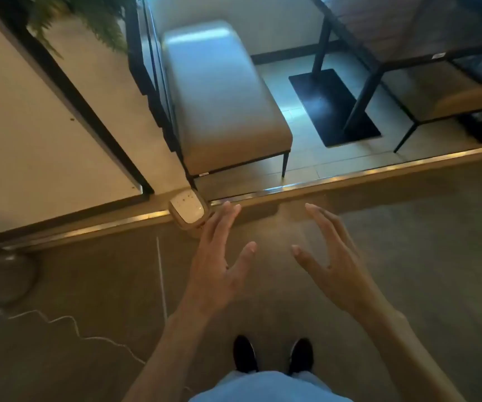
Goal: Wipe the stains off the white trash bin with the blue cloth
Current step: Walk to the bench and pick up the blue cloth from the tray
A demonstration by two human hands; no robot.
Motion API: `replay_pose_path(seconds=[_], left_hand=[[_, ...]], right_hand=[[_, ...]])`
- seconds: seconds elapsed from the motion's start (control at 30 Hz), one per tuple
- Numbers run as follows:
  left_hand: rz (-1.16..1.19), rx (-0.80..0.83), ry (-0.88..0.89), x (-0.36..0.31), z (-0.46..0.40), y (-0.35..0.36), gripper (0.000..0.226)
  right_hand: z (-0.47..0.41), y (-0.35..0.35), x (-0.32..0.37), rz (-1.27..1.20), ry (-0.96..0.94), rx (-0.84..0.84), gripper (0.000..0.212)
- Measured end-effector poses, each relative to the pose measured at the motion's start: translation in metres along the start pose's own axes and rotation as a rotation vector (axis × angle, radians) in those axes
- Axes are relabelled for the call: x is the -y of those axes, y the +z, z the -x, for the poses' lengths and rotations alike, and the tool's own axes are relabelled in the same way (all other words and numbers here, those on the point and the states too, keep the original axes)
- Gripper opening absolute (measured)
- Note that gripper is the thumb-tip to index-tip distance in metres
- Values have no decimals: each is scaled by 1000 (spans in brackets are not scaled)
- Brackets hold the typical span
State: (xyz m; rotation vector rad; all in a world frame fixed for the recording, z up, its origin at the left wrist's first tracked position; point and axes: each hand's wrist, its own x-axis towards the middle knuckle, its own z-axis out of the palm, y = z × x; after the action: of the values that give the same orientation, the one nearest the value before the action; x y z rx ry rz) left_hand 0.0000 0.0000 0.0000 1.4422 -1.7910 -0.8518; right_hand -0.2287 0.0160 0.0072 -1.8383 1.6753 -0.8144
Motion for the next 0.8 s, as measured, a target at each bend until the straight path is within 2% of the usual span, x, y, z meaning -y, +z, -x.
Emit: replay_pose_path(seconds=[0.4,0.53,0.8], left_hand=[[-45,191,147,-13,-50,38,70],[-86,271,163,-24,-76,75,65],[-138,425,178,-59,-138,178,64]], right_hand=[[3,-17,-30,-29,157,-162,76],[6,-36,-58,-59,260,-202,81],[-7,-98,-148,-123,415,-204,75]])
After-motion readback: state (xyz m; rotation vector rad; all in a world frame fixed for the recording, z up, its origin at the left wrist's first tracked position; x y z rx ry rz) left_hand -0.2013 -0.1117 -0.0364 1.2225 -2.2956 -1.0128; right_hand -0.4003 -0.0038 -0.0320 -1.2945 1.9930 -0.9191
